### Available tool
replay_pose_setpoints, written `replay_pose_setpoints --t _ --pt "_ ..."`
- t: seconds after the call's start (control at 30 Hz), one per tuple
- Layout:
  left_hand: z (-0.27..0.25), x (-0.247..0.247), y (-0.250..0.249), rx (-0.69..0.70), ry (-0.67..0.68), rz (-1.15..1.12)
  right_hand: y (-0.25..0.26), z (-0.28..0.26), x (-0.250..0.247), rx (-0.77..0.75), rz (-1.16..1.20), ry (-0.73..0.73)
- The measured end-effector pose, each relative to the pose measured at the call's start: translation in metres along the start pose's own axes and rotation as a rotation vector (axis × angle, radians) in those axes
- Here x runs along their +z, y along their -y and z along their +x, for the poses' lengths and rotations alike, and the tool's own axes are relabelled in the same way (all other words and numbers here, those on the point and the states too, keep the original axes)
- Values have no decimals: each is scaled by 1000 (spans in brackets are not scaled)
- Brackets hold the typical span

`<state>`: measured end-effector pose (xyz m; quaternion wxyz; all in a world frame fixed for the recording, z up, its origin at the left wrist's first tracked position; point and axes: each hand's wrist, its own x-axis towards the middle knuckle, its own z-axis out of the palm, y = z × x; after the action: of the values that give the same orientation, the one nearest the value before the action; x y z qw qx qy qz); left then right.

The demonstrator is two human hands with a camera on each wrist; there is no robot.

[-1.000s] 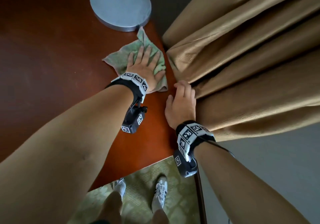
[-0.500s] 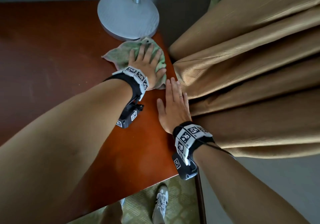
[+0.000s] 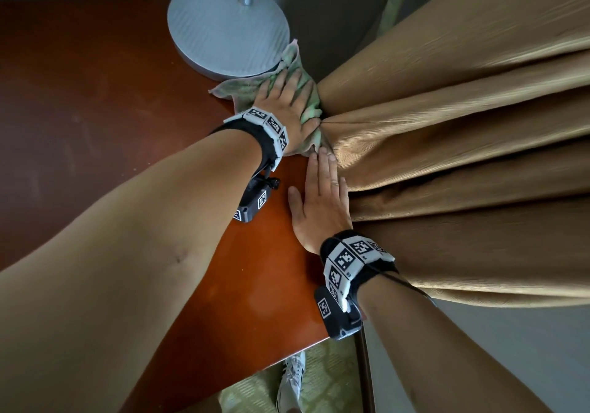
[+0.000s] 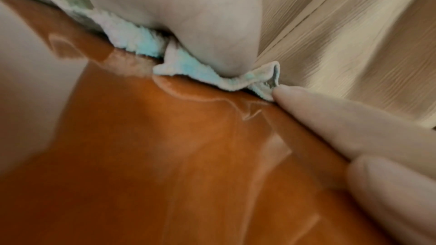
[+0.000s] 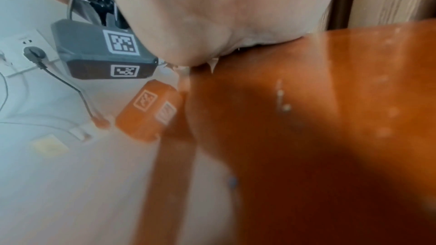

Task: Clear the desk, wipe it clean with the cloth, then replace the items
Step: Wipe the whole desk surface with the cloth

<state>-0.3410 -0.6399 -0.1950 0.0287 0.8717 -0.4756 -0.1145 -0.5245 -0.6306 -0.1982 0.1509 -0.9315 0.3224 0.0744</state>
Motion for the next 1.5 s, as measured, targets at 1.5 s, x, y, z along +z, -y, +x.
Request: replay_pose_setpoints --t 1.5 --pt "-176 17 107 -398 -61 -37 115 34 0 -293 -52 118"
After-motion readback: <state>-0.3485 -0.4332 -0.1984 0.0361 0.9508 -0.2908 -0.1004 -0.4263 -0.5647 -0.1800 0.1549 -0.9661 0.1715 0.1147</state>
